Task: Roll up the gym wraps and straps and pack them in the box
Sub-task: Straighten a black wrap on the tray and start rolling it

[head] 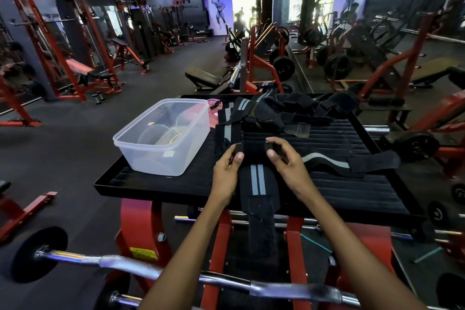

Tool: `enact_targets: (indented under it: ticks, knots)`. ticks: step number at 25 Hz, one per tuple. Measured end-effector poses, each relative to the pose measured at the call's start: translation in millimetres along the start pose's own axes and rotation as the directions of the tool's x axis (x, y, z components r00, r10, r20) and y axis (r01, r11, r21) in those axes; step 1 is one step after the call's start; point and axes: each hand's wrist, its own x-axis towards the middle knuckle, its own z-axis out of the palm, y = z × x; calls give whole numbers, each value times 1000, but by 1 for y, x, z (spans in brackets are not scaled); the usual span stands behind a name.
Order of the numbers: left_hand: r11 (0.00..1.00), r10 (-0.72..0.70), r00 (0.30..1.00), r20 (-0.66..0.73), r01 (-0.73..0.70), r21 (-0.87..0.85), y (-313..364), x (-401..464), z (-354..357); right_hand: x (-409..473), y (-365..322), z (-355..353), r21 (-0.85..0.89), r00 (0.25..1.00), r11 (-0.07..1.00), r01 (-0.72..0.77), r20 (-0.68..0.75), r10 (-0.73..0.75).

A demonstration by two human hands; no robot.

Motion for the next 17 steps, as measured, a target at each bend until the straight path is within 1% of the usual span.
enact_targets:
  ticks: [2,6,7,9,11,12,15,17]
  knots:
    - [999,37,999,16,-37,-6,2,-3,-1,0,-1,-1,44,999,998,-43,-2,43]
    - [990,-91,995,34,94,-103,8,-5,3,-1,0,-3,3,1000,1000,-6,10,6]
    - [990,-83,996,12,84,-113,9,-4,3,-1,0,-3,-5,1000,1000,-6,20,6]
    - [995,-18,1000,-24,15,-103,10,-5,0,-2,-2,-2,2,999,1000,-31,39,31]
    - [997,33,999,1,-33,-73,13,-8,0,-1,-4,-1,28,998,998,-55,28,54]
    - [997,25,1000,17,-24,-70,13,-9,0,-1,-5,-2,36,999,998,-51,10,50]
    - [987,-85,996,36,89,-131,14,-7,1,0,-4,-3,38,1000,999,-4,-19,5]
    - [980,-96,995,17,97,-172,14,-5,0,0,-3,-3,34,1000,999,-7,-9,8]
